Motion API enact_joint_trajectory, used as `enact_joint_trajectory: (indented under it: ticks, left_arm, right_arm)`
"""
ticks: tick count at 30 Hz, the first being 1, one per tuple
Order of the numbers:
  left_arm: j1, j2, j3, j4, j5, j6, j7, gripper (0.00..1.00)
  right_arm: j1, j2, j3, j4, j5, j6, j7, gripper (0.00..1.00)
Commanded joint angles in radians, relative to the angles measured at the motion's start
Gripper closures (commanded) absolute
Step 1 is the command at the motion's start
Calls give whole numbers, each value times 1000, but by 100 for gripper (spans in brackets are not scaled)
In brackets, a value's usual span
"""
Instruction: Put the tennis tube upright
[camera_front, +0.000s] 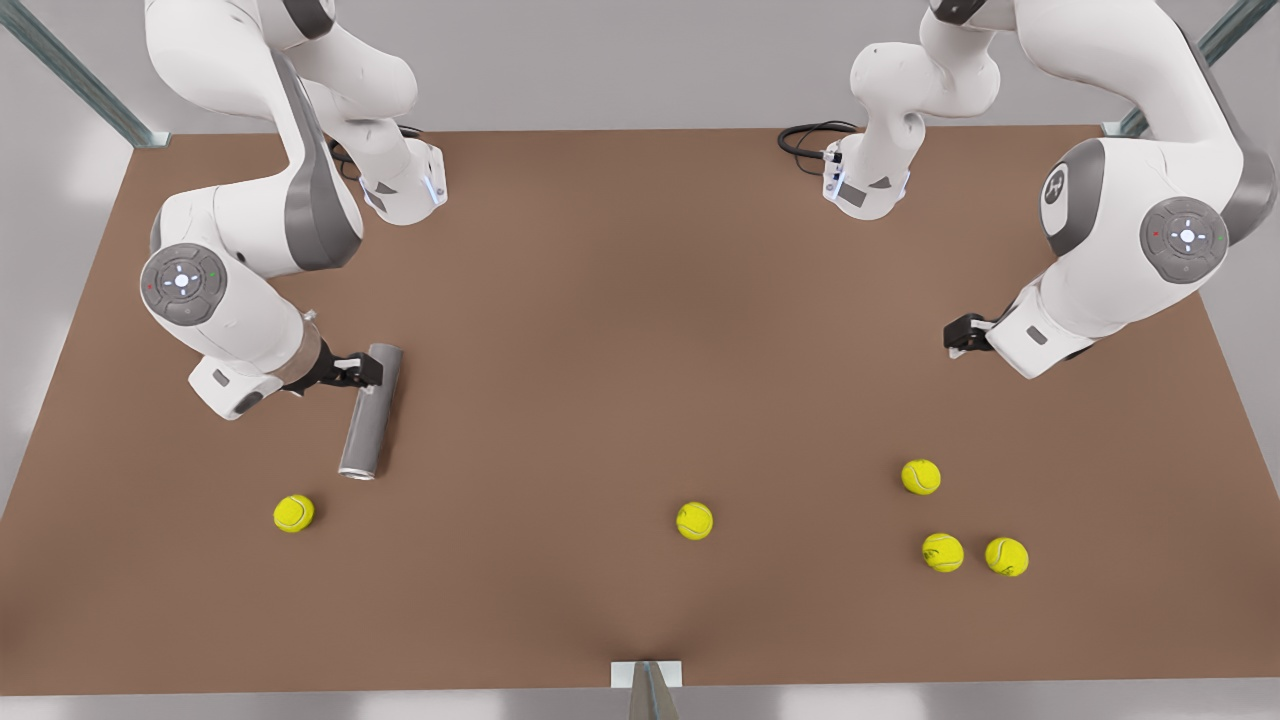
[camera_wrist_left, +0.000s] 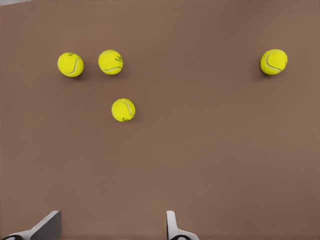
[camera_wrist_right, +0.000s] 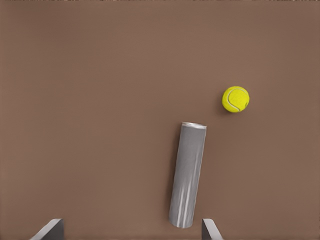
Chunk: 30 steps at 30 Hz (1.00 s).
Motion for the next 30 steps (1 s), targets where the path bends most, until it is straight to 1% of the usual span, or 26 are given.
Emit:
enact_joint_trajectory:
  ticks: [1, 10, 11, 12, 13, 14, 15, 17, 19, 20, 21, 23, 28, 30]
  left_arm:
    - [-1, 0, 0, 0, 1, 0, 0, 0]
    - [-1, 3, 0, -2, 1, -3, 0, 0]
    - [-1, 5, 0, -6, 1, -3, 0, 0]
    - [-1, 5, 0, -6, 1, -3, 0, 0]
    - [-2, 5, 0, -8, 1, -3, 0, 0]
    - [-1, 5, 0, -8, 1, -3, 0, 0]
    - [-2, 9, 0, -8, 1, -3, 0, 0]
    - [-1, 11, 0, -8, 1, -3, 0, 0]
    - [-1, 11, 0, -8, 1, -3, 0, 0]
    - [-1, 11, 0, -8, 1, -3, 0, 0]
    - [-1, 11, 0, -8, 1, -3, 0, 0]
    - [-1, 11, 0, -8, 1, -5, 0, 0]
    - [-1, 11, 0, -17, 1, -5, 0, 0]
    - [-1, 11, 0, -21, 1, -5, 0, 0]
  right_arm:
    - [-1, 0, 0, 0, -1, 0, -1, 0]
    - [-29, 57, -1, -5, -10, 2, 5, 0]
    - [-30, 78, -3, -49, -11, 2, 15, 0]
    - [-4, 77, 2, -72, -62, 5, 19, 0]
    - [-16, 78, 3, -89, -61, 11, 25, 0]
    - [-33, 77, 5, -142, -59, 28, 25, 0]
    - [-61, 74, 5, -193, -57, 73, 21, 0]
    - [-147, 67, 8, -342, -50, 231, -2, 0]
    - [-203, 74, 8, -400, -27, 320, -64, 0]
    - [-237, 75, 8, -472, -27, 420, -67, 0]
    - [-253, 77, 8, -500, -27, 460, -77, 0]
    - [-257, 132, 8, -499, -11, 465, -68, 0]
    - [-246, 140, 8, -523, 1, 468, -64, 0]
    - [-246, 150, 6, -557, 1, 511, -70, 0]
